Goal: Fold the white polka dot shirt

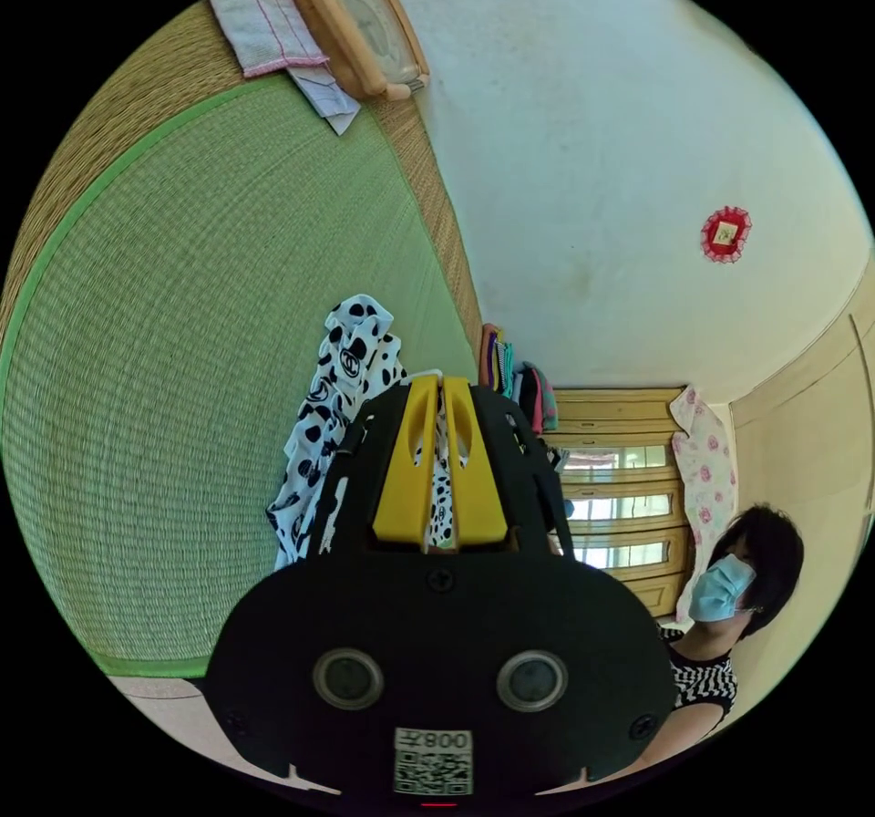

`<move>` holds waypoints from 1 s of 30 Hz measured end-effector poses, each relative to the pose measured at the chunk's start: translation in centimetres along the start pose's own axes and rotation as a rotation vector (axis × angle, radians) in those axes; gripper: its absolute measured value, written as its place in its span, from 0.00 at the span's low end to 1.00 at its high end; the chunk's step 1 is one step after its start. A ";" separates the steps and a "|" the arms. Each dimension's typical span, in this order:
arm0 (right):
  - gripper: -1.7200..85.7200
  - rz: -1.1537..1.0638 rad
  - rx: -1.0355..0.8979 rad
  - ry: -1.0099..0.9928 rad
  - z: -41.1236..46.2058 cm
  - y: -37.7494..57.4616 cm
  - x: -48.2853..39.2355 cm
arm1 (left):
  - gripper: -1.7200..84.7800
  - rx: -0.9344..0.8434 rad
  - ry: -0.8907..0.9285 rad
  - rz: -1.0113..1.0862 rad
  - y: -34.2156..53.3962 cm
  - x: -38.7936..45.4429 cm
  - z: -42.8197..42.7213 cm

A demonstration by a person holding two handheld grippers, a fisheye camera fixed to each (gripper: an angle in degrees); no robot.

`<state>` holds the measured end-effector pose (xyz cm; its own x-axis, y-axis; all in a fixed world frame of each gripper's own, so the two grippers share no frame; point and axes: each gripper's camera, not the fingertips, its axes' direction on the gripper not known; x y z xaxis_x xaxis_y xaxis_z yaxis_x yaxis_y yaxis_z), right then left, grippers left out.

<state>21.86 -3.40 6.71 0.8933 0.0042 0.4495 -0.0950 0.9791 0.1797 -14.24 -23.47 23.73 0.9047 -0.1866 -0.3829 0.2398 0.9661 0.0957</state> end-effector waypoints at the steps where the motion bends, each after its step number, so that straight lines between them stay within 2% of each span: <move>1: 0.03 0.007 0.000 -0.005 0.2 -0.9 0.4 | 0.03 0.002 -0.002 -0.004 -0.5 0.0 0.1; 18: 0.03 0.150 -0.028 -0.008 2.4 -10.9 5.9 | 0.03 0.002 -0.086 -0.093 -13.7 0.8 3.7; 30: 0.04 0.214 -0.050 -0.062 2.7 -14.6 6.0 | 0.03 0.008 -0.101 -0.124 -18.0 2.8 3.1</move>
<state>27.38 -18.23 9.13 0.8264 0.2022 0.5255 -0.2567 0.9660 0.0319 -14.95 -41.91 23.75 0.8987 -0.3219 -0.2977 0.3544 0.9331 0.0609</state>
